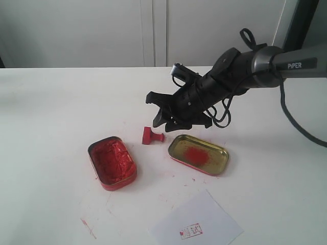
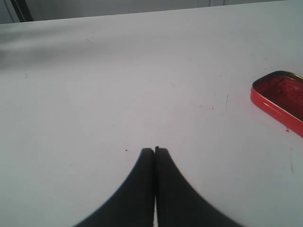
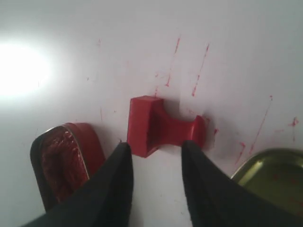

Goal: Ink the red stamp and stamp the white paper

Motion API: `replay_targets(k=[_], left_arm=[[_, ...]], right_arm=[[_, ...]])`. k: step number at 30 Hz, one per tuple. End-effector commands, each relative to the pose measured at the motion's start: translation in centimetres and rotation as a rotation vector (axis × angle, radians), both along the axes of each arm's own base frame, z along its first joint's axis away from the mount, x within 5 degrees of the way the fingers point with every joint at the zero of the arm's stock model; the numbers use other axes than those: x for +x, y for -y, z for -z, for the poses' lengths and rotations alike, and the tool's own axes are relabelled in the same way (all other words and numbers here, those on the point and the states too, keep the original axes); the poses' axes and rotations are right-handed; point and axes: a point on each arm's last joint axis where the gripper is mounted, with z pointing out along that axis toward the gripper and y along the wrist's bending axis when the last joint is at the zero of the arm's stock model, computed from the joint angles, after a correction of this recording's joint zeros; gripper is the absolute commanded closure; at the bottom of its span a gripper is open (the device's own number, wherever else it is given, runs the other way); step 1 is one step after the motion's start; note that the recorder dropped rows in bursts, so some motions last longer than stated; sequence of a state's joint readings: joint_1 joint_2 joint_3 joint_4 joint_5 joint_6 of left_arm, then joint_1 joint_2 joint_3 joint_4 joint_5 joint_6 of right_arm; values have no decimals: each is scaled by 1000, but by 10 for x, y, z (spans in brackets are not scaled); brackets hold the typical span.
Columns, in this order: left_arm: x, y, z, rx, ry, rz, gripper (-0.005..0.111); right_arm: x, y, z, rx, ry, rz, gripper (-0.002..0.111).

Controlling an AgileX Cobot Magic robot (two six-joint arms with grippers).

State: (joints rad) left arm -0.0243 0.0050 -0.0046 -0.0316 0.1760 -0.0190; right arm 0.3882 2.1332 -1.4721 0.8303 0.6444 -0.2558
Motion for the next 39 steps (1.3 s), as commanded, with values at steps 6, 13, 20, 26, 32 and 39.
replay_targets(k=[6, 13, 20, 26, 32, 39], left_arm=[[0, 0, 1, -9, 4, -2, 107], [0, 0, 1, -9, 4, -2, 107], [0, 0, 1, -9, 4, -2, 107], [0, 0, 1, -9, 4, -2, 107], [0, 0, 1, -9, 4, -2, 107], [0, 0, 1, -9, 4, -2, 107]], right_arm=[[-9, 7, -21, -44, -2, -105, 100], [-17, 11, -35, -75, 7, -162, 108], [-22, 18, -44, -150, -21, -150, 108], [-26, 35, -56, -315, -25, -100, 108], [-31, 48, -57, -449, -77, -78, 108], [-34, 49, -57, -458, -98, -87, 108]])
